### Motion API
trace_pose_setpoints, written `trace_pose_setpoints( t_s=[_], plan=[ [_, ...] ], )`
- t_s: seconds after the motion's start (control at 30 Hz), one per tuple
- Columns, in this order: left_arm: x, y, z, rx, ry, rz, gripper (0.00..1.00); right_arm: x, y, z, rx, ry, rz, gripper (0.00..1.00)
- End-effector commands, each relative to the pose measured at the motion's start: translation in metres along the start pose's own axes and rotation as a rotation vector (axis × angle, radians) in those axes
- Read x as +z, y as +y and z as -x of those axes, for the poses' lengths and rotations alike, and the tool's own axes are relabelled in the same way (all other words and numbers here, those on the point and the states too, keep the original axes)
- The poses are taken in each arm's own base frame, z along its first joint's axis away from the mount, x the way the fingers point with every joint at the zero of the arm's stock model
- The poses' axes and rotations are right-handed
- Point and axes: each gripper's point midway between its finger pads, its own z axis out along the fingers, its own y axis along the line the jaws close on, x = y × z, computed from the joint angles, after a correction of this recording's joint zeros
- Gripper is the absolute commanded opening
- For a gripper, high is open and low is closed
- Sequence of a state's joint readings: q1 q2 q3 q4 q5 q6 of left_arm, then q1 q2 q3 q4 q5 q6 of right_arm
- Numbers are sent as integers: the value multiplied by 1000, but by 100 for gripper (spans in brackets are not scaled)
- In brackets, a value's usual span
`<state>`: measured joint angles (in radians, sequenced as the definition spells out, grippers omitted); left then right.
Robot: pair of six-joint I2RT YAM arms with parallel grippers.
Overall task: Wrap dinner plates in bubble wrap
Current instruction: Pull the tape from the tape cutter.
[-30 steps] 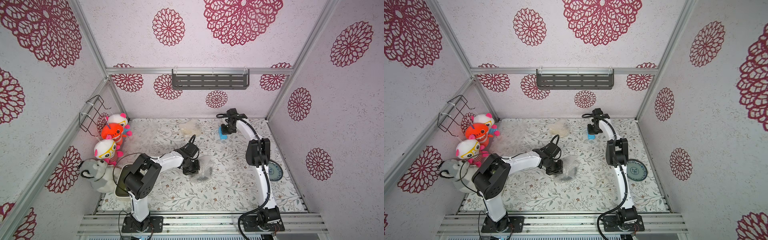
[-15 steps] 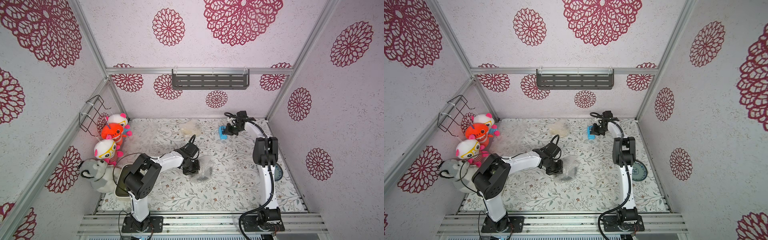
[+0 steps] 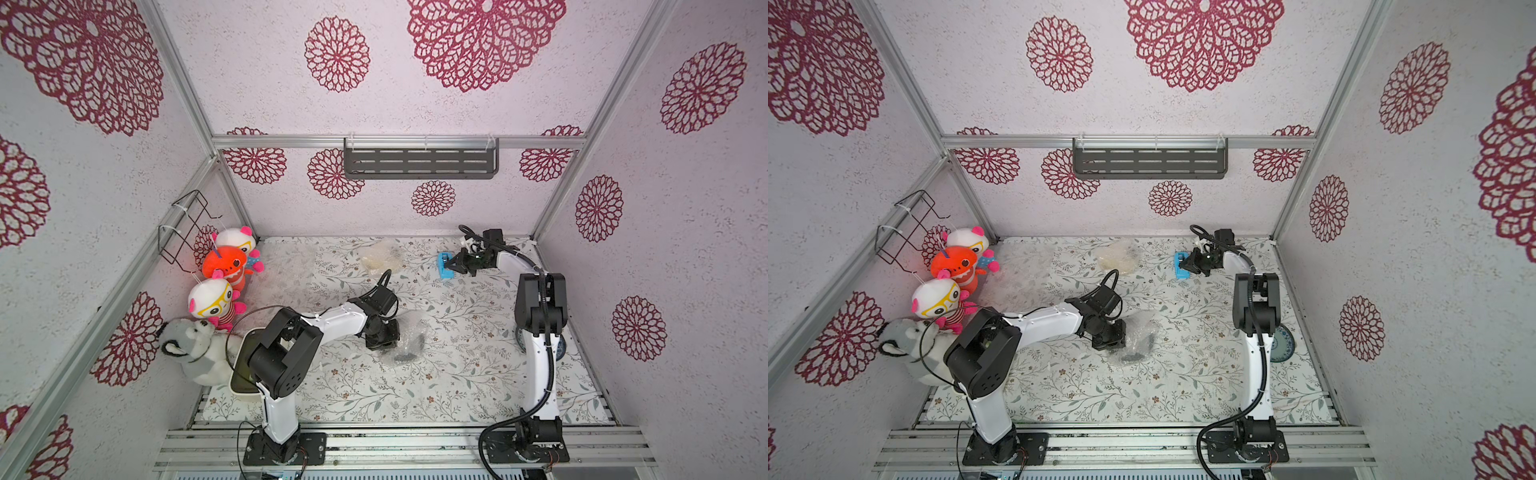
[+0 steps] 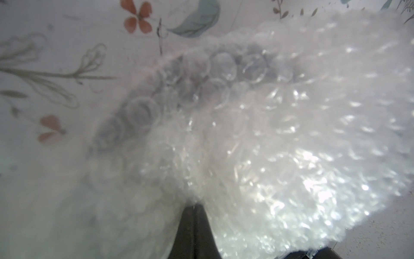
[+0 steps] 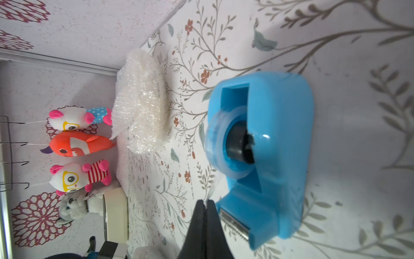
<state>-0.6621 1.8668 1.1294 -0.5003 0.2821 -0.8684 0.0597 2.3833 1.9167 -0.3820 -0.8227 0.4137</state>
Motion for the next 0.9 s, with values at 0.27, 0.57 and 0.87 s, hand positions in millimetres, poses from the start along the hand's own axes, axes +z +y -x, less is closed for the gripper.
trace_pose_setpoints(
  t_s=[0.27, 0.57, 0.87],
  plan=[
    [11, 26, -4, -28, 6, 92, 0, -46, 54, 1, -48, -84, 51, 0],
    [9, 26, -4, -26, -4, 80, 0, -70, 46, -49, -35, -79, -37, 0],
    [7, 26, -7, -28, -10, 72, 0, -86, 30, -102, -16, -54, -113, 0]
  ],
)
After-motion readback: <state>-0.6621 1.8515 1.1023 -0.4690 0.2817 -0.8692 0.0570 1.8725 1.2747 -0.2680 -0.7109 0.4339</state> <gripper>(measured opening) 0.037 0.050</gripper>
